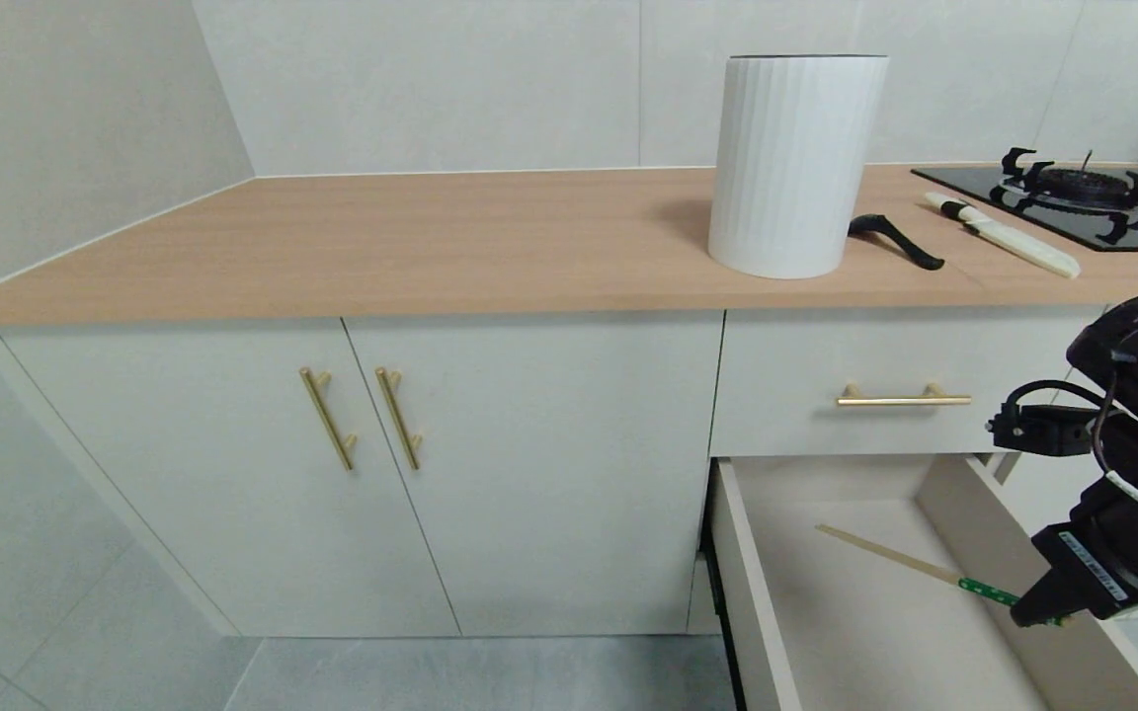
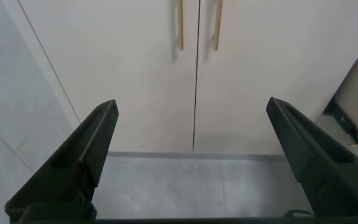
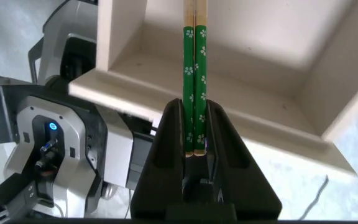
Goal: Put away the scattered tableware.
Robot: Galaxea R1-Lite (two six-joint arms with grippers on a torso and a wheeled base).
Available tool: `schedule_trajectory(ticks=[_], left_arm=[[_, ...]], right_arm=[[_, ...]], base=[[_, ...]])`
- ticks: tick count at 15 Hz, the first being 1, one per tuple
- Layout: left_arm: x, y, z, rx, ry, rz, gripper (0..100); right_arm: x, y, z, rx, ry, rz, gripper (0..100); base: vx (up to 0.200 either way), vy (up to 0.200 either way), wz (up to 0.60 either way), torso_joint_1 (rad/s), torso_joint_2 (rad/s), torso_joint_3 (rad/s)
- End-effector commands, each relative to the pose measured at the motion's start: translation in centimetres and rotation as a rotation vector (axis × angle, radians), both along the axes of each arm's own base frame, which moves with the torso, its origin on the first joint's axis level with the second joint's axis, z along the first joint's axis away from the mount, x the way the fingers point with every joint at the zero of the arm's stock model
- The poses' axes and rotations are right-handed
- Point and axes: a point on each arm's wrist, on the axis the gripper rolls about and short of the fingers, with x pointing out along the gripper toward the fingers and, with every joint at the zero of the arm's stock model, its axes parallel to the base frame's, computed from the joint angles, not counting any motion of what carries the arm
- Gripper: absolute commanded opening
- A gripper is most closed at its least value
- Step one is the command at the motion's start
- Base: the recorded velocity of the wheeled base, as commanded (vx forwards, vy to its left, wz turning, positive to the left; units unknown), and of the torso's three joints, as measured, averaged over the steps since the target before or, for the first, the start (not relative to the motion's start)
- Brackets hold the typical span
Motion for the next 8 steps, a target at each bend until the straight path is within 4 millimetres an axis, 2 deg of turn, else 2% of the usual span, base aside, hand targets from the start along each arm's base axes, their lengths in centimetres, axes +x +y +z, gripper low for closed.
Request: schedule_trajectory(ticks=[1,4,7,8], left_arm=[[0.0,0.0,0.0,0.000,0.002,0.001,100],[0.0,0.0,0.0,0.000,0.002,0.001,100],[0.0,0.0,0.0,0.000,0.002,0.001,100],[0.0,0.0,0.0,0.000,0.002,0.001,100]], right_arm=[[-0.1,0.0,-0.1,0.001,0.000,0.000,0],[0.0,0.0,-0.1,0.002,-0.006,-0.002,0],[0.5,0.1,-0.5,0.008,-0.029,-0.002,0],[1.1,0.3,-1.2,0.011,-0.049,-0.004,0]], base=[[0.000,0.000,0.00,-0.115,0.46,0.334],[0.000,0.000,0.00,-0.074,0.36,0.274],[0.000,0.000,0.00,-0.022,0.08,0.062],[0.000,0.000,0.00,0.000,0.00,0.000]])
